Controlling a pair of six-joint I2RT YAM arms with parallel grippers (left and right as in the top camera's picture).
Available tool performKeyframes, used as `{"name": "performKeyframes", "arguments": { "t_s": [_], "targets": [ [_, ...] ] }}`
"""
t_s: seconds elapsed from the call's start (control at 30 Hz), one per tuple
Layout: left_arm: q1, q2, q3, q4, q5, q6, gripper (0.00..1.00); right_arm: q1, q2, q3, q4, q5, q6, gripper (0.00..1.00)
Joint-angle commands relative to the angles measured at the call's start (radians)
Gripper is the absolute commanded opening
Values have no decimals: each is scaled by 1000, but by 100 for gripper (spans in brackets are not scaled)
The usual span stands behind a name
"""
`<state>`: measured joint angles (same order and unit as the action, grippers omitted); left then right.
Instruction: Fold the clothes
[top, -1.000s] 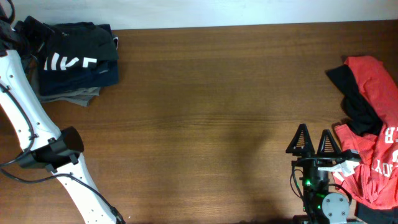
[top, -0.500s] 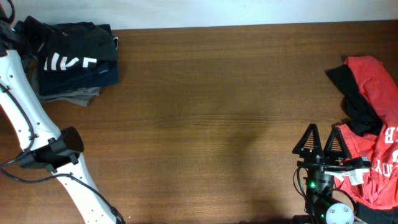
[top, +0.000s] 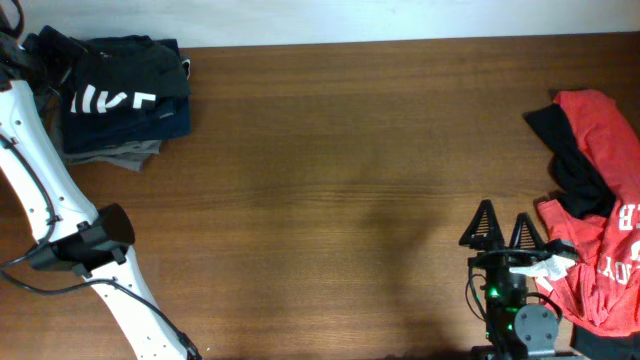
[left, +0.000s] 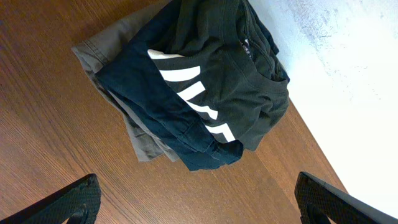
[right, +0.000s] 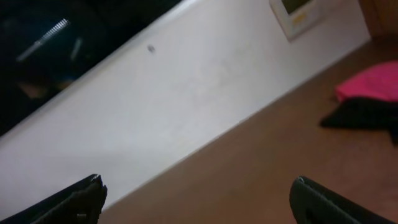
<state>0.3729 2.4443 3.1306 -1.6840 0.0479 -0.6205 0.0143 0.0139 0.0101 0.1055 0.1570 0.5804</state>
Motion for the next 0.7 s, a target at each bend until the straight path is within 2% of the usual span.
{"name": "performKeyframes", "arguments": {
  "t_s": [0.0, 0.3, 0.67],
  "targets": [
    [8, -17, 3, -1, -3, 16, 99, 5, -10, -5, -25, 12, 5, 99],
    [8, -17, 3, -1, -3, 16, 99, 5, -10, -5, -177, 12, 4, 99],
    [8, -17, 3, -1, -3, 16, 99, 5, -6, -5, -170, 12, 4, 99]
  ]
}}
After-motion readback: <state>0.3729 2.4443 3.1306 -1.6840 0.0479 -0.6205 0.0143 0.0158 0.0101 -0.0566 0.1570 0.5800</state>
